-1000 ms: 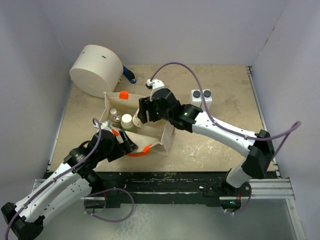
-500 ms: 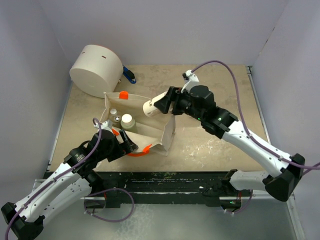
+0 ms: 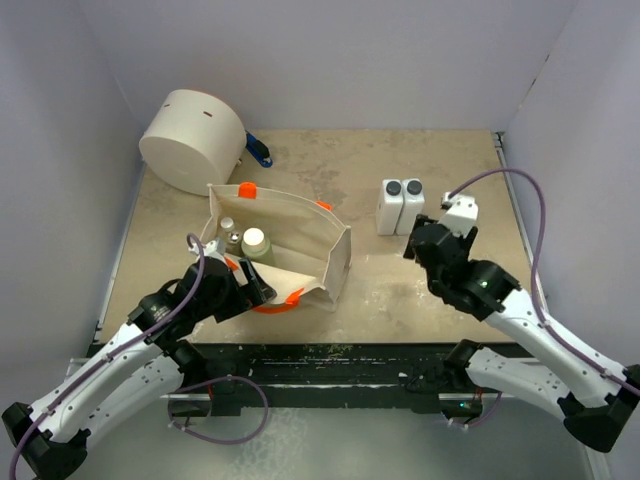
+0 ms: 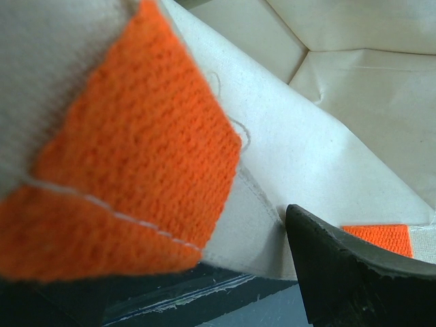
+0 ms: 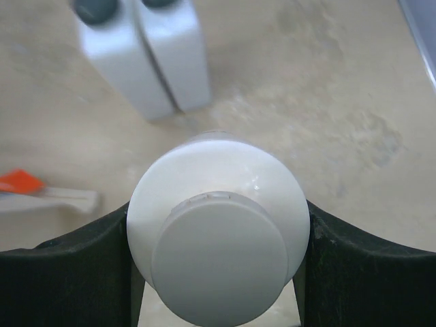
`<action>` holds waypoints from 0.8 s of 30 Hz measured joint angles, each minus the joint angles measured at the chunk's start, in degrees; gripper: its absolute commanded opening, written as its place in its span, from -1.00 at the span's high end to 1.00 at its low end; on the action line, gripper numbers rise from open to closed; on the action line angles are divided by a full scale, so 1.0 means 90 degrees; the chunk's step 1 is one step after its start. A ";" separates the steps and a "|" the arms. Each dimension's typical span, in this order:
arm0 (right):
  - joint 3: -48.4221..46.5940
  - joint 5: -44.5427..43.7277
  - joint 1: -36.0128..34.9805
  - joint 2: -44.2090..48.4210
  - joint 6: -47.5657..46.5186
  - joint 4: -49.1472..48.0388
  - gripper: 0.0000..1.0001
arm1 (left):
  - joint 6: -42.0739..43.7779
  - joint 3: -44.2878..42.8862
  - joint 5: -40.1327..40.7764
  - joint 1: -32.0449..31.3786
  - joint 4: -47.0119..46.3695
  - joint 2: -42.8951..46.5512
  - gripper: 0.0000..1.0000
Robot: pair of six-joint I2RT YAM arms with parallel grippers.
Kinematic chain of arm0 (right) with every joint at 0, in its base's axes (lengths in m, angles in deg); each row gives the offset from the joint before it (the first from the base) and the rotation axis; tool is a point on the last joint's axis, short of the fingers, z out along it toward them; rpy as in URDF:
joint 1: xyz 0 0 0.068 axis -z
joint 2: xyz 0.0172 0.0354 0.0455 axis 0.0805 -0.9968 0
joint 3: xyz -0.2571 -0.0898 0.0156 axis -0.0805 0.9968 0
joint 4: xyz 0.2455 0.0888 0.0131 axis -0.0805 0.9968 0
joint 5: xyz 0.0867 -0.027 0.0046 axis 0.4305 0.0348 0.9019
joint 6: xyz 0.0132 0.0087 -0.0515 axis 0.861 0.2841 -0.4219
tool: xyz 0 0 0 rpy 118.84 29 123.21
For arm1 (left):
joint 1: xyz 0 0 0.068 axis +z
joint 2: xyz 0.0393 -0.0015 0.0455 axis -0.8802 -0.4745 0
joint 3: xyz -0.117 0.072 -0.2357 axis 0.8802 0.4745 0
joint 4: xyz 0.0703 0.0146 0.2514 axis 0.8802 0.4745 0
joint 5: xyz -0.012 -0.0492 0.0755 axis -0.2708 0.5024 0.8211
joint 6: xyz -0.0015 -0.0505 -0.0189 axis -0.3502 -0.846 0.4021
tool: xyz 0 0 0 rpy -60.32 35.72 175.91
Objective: Take the personal care products out of the canvas bag
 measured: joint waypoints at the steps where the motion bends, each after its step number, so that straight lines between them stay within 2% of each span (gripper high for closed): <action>1: 0.0304 -0.0163 0.0002 0.0015 0.0107 0.0160 1.00 | 0.0015 -0.0005 0.0002 0.0000 0.0000 -0.0036 -0.99; 5: 0.1234 -0.0389 0.0000 -0.0168 0.0364 0.0566 1.00 | 0.0019 -0.0066 0.0010 0.0000 -0.0002 -0.0163 -0.99; 10: 0.1326 -0.0568 0.0311 -0.0202 0.0406 0.0214 1.00 | 0.0019 -0.0141 0.0010 0.0000 0.0029 -0.0202 -0.99; 16: 0.1360 -0.0136 0.1566 -0.0600 -0.0277 -0.1297 1.00 | 0.0019 -0.0143 0.0007 0.0000 0.0044 -0.0168 -0.99; 24: 0.1445 0.1535 0.3383 -0.1605 -0.1226 -0.2970 1.00 | 0.0022 -0.0168 0.0007 0.0000 0.0100 -0.0117 -0.99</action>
